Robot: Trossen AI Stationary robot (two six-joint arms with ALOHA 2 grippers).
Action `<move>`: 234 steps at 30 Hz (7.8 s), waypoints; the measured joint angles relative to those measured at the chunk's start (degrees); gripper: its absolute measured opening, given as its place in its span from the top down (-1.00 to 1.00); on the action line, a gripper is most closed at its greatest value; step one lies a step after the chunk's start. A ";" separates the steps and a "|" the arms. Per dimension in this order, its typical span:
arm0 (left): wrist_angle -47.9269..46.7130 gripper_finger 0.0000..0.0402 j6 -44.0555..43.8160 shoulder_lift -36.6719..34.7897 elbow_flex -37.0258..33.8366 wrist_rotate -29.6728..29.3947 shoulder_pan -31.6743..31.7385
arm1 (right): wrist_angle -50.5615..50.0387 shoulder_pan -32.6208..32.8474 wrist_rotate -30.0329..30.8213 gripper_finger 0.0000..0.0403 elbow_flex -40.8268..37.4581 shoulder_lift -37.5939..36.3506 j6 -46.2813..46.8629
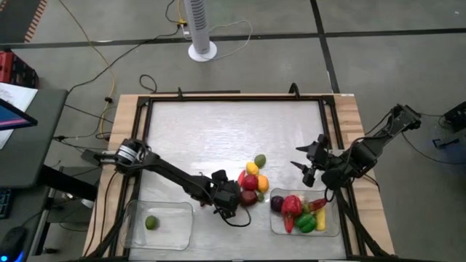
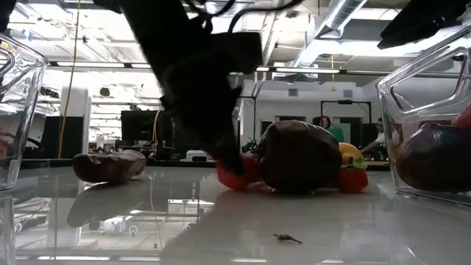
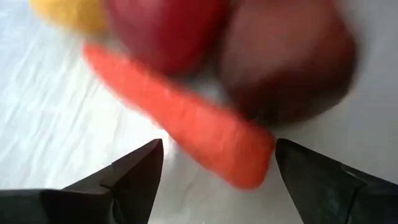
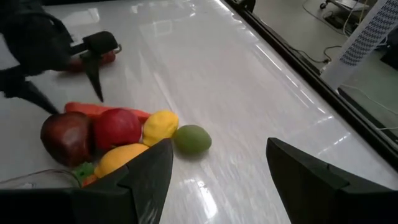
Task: Sort produce into baskets
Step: Put the carrot into the right transparent bin, then put the tomato into the left transparent bin
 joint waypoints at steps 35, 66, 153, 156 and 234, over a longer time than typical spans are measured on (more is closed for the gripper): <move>-4.02 -0.15 7.44 -1.29 -3.89 3.62 8.73 | 2.17 0.20 -3.10 -0.42 0.00 -0.02 -0.80; 10.27 0.32 42.45 -10.38 1.42 -14.79 9.45 | 20.16 -3.93 -4.59 -0.42 0.00 5.45 -25.66; 7.99 -0.46 45.20 -14.39 1.44 -11.27 -1.27 | 3.82 3.39 -38.04 -0.20 8.48 16.13 -1.91; 7.05 -0.46 42.93 -14.36 1.44 -8.40 -0.26 | 1.68 3.39 -38.43 -0.23 8.73 15.44 1.16; 7.87 -0.22 34.23 -14.84 -2.69 12.74 12.28 | 0.36 -1.03 -12.89 -0.23 8.13 11.91 -5.27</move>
